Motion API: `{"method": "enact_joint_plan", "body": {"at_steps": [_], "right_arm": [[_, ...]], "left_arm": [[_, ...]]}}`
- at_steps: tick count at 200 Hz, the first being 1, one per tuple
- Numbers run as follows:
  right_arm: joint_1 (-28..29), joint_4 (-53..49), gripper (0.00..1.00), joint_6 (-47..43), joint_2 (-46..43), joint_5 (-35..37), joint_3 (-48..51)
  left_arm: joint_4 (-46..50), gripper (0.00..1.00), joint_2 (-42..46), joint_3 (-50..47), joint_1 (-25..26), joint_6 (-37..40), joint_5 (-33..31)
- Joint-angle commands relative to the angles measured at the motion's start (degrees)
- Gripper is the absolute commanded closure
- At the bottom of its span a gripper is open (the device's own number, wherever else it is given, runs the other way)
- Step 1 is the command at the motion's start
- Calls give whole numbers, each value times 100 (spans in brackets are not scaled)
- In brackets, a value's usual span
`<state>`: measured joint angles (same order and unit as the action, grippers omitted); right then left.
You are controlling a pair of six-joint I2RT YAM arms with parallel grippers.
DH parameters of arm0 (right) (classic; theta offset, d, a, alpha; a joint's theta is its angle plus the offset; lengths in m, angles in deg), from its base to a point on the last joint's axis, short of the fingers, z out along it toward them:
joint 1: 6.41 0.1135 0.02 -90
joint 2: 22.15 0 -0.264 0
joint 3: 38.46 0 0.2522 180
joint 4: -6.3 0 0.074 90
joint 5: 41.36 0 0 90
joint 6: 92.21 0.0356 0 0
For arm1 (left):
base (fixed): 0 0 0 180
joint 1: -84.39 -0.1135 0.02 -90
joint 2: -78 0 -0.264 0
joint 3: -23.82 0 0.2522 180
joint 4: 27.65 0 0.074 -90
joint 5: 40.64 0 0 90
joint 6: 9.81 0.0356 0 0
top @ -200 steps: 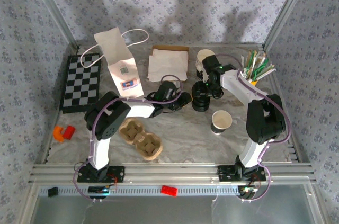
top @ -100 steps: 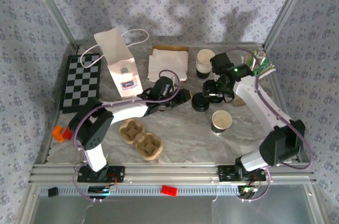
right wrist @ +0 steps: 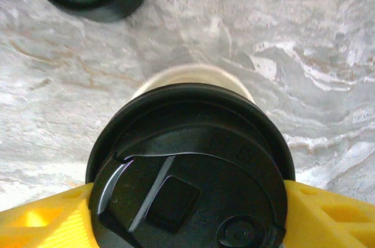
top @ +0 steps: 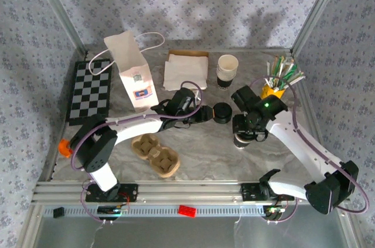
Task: Pack the takeout coffee
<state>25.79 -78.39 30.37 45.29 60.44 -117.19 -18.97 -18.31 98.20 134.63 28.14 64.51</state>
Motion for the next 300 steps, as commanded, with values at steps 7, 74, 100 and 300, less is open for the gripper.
{"method": "enact_joint_plan", "body": {"at_steps": [7,74,100,300], "right_arm": [[31,195,27,298,-82,55,344],[-69,615,26,110,-47,64,607],[-89,740,26,81,-64,65,694],[-543,744,10,-141,-394,-516,616]], "left_arm": [[194,55,189,216,74,197,-83],[336,52,274,227,118,290,-198],[394,51,293,253,118,343,-247],[667,47,289,658,213,387,-112]]}}
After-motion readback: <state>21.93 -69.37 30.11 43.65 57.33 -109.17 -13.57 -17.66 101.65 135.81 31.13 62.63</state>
